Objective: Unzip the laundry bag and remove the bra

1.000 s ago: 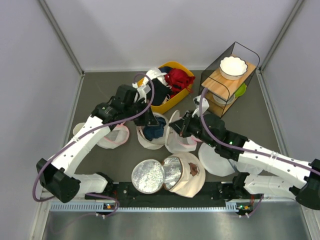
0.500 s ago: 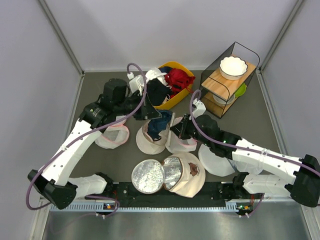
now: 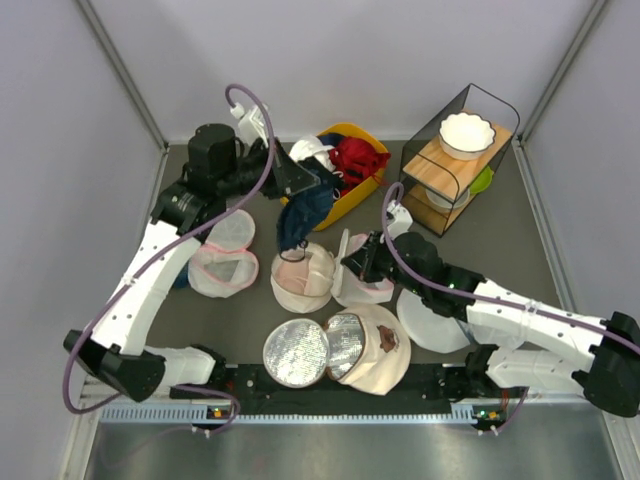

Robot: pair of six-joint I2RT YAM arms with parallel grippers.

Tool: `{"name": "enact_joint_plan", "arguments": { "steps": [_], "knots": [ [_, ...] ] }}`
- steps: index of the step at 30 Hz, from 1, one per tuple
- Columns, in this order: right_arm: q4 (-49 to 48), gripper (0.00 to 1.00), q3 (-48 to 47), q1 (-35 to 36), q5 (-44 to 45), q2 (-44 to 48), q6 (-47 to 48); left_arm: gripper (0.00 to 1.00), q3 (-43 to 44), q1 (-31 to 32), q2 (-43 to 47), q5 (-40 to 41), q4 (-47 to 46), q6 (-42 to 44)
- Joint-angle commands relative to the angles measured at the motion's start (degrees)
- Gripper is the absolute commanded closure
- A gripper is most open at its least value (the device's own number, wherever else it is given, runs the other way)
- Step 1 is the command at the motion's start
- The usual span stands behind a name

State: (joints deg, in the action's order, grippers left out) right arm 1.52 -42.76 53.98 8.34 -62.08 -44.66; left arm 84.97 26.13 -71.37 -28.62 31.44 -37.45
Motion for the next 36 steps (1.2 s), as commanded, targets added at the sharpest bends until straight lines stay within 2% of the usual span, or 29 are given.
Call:
{"name": "enact_joint_plan", "arguments": {
  "steps": [1, 14, 17, 20, 24, 27, 32, 36],
  "knots": [
    [-1.61, 1.00, -0.57, 0.16, -0.96, 2.58, 0.81, 1.00, 8.80, -2.57, -5.52, -0.12, -7.53, -0.87],
    [4.28, 1.00, -3.82, 0.52, 4.14, 4.52, 4.76, 1.00, 37.79, -7.84, -34.06, -7.59, -9.82, -2.62],
    [5.07, 1.00, -4.61, 0.52, 5.63, 4.08, 5.55, 1.00, 40.71, -9.33, -39.61, -10.30, -12.96, -6.03],
    [5.25, 1.00, -5.49, 0.52, 6.60, 2.76, 6.43, 1.00, 40.98, -10.74, -44.27, -13.64, -16.23, -9.56],
    [5.51, 1.00, -7.59, 0.60, 6.69, -0.14, 7.40, 1.00, 38.88, -11.10, -45.70, -14.18, -15.01, -8.08],
    [5.51, 1.00, -9.09, 0.52, 6.60, -1.98, 7.75, 1.00, 34.92, -11.28, -44.03, -9.73, -12.65, -4.22],
    [5.42, 1.00, -10.59, 0.43, 6.43, -3.57, 8.01, 1.00, 34.04, -11.89, -44.55, -0.48, -5.96, 4.21],
    [5.42, 1.00, -11.55, 0.34, 5.81, -4.88, 8.19, 1.00, 33.25, -11.98, -46.49, 2.86, -3.58, 6.42]
  ]
}}
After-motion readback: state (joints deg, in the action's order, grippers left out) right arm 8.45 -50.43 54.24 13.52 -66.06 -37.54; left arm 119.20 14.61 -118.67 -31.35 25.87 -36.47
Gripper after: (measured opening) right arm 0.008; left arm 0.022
